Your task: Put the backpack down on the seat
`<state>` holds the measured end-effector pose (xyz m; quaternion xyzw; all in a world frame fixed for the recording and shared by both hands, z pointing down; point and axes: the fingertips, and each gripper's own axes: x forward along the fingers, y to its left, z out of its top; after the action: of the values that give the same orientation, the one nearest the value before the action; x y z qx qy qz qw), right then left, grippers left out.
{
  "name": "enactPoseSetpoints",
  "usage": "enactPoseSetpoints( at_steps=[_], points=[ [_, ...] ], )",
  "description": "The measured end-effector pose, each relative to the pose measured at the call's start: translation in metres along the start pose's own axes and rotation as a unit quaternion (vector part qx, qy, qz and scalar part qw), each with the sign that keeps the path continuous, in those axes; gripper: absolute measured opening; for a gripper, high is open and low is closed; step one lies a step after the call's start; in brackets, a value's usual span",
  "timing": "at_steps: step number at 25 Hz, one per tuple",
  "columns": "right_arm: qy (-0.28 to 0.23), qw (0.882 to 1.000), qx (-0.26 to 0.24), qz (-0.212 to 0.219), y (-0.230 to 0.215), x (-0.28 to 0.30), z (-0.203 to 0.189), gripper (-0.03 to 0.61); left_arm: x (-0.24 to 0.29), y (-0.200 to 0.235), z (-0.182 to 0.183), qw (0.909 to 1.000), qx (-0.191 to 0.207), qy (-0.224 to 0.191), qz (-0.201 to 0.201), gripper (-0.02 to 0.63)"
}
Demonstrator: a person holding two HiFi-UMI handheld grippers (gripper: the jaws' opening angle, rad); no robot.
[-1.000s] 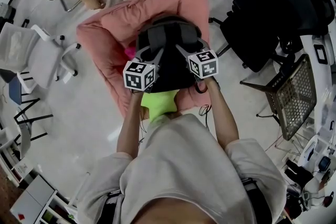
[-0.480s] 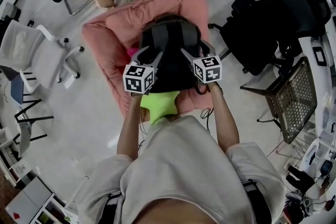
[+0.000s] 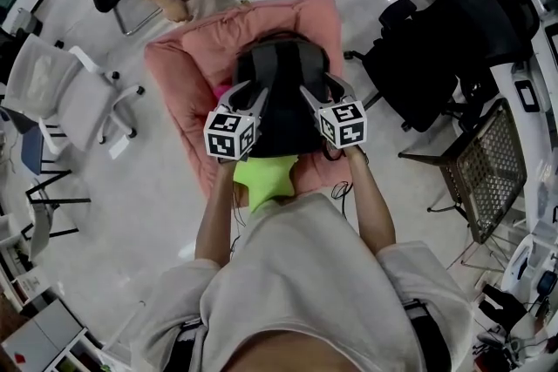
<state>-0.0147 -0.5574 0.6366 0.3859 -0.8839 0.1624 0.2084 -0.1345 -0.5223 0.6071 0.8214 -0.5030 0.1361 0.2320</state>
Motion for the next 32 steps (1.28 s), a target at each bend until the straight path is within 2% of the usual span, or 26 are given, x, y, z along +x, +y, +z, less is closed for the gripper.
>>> enactPoseSetpoints(
  at_steps=[4,7,9,10,16,32],
  points=[
    [-0.011,1.000,-0.009,0.006,0.010,-0.015,0.011,0.205,-0.012,-0.009,0.013,0.9999,0.008,-0.015,0.003,0.095],
    [-0.021,1.000,-0.015,0.004,0.015,-0.028,0.019,0.141,-0.021,-0.016,0.021,0.9996,0.011,-0.027,0.006,0.055],
    [-0.029,0.999,-0.020,-0.006,0.014,-0.039,0.024,0.065,-0.026,-0.023,0.025,0.9994,0.012,-0.031,0.006,0.035],
    [-0.033,0.999,-0.024,-0.012,0.013,-0.044,0.026,0.001,-0.029,-0.026,0.026,0.9994,0.012,-0.032,0.005,0.026],
    [-0.046,0.998,-0.035,-0.006,0.022,-0.068,0.030,-0.002,-0.046,-0.039,0.027,0.9992,0.012,-0.039,0.000,0.012],
    [-0.093,0.994,-0.060,-0.004,0.028,-0.101,0.073,-0.003,-0.072,-0.058,0.075,0.9953,0.035,-0.090,0.003,0.012]
  ],
)
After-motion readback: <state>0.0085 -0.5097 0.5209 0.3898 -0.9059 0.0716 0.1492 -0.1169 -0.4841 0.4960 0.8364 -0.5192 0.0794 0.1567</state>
